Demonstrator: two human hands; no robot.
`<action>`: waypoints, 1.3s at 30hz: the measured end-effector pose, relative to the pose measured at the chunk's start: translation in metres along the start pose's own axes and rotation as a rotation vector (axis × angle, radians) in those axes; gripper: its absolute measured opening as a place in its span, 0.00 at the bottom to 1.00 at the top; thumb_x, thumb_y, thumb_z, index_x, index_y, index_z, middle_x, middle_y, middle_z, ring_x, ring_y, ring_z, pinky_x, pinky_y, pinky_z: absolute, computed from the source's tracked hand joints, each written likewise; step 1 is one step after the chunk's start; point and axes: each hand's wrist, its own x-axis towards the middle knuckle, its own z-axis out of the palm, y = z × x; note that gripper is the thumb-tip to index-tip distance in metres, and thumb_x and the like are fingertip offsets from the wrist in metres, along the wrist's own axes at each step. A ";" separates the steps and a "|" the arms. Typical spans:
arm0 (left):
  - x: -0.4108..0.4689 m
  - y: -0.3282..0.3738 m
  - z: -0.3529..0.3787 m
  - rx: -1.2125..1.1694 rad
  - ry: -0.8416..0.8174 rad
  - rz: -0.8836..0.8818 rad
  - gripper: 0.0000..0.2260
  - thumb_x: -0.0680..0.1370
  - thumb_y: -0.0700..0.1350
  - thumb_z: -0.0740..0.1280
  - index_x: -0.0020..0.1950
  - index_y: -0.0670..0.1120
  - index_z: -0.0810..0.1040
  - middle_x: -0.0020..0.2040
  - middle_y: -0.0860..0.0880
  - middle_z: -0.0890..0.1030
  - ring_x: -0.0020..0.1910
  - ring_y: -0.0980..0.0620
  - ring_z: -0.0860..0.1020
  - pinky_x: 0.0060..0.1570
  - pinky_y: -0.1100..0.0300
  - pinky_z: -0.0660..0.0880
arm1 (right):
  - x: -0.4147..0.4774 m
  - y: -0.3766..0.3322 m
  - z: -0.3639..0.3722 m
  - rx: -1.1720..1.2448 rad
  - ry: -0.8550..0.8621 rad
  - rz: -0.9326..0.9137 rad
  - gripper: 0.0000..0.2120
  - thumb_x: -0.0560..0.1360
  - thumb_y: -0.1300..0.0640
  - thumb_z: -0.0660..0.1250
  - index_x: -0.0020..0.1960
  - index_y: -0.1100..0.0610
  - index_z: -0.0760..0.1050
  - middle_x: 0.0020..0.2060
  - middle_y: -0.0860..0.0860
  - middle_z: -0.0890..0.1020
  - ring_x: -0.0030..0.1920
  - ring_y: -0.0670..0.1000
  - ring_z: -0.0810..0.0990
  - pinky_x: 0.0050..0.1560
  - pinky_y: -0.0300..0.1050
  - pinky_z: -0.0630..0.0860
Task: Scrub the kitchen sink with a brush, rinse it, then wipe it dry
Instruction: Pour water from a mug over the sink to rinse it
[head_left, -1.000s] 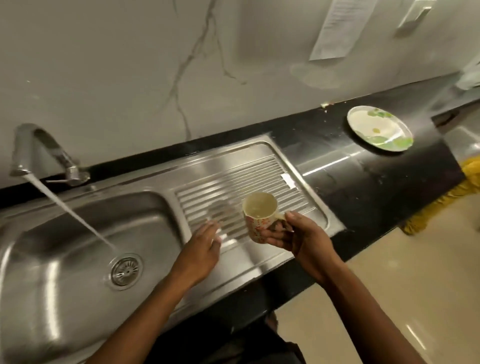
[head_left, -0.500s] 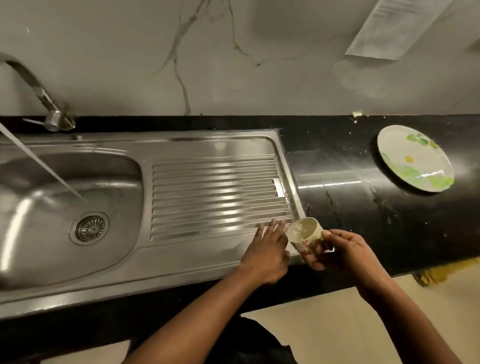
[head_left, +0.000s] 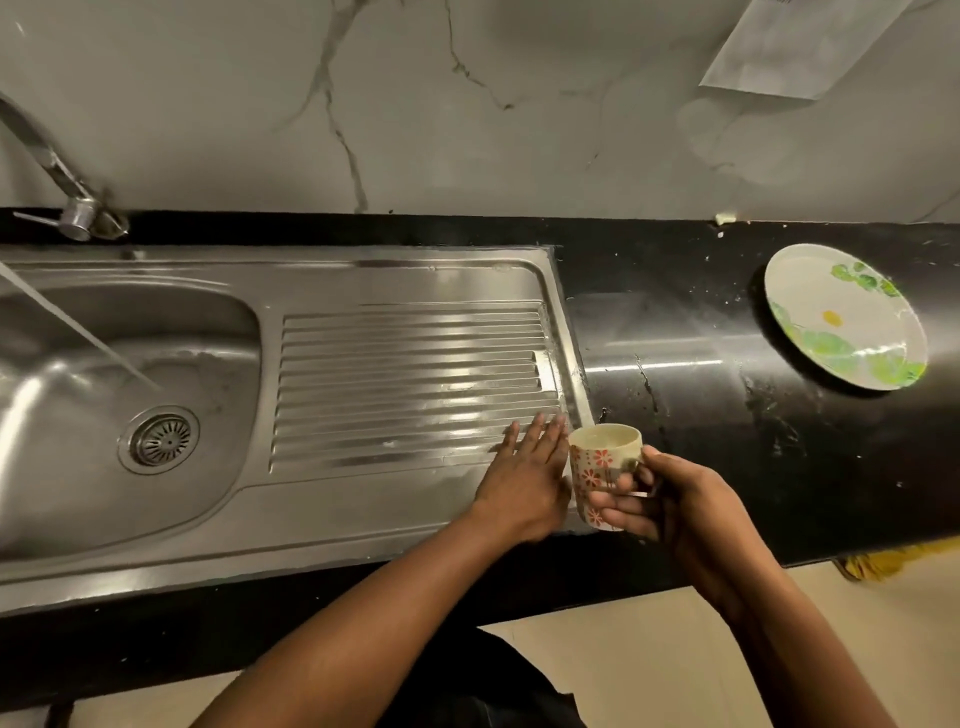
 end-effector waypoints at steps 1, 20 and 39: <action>0.008 -0.001 -0.002 0.005 0.003 -0.002 0.32 0.86 0.56 0.52 0.86 0.46 0.45 0.85 0.47 0.40 0.83 0.47 0.35 0.81 0.41 0.38 | 0.005 -0.004 0.002 -0.011 0.002 -0.002 0.13 0.87 0.54 0.58 0.50 0.62 0.73 0.40 0.62 0.82 0.53 0.70 0.86 0.47 0.55 0.87; 0.110 -0.038 -0.039 -0.030 0.211 -0.198 0.40 0.82 0.60 0.58 0.85 0.44 0.43 0.85 0.43 0.40 0.83 0.42 0.36 0.81 0.41 0.37 | 0.083 -0.087 0.023 -0.127 -0.057 -0.107 0.16 0.86 0.55 0.59 0.43 0.62 0.74 0.32 0.57 0.77 0.41 0.63 0.88 0.38 0.50 0.86; 0.219 -0.064 -0.083 -0.028 0.245 -0.370 0.33 0.86 0.60 0.42 0.85 0.42 0.40 0.85 0.40 0.40 0.84 0.40 0.37 0.80 0.40 0.35 | 0.238 -0.201 0.066 -0.799 0.041 -0.408 0.13 0.77 0.51 0.75 0.49 0.62 0.81 0.41 0.59 0.87 0.32 0.53 0.87 0.31 0.45 0.83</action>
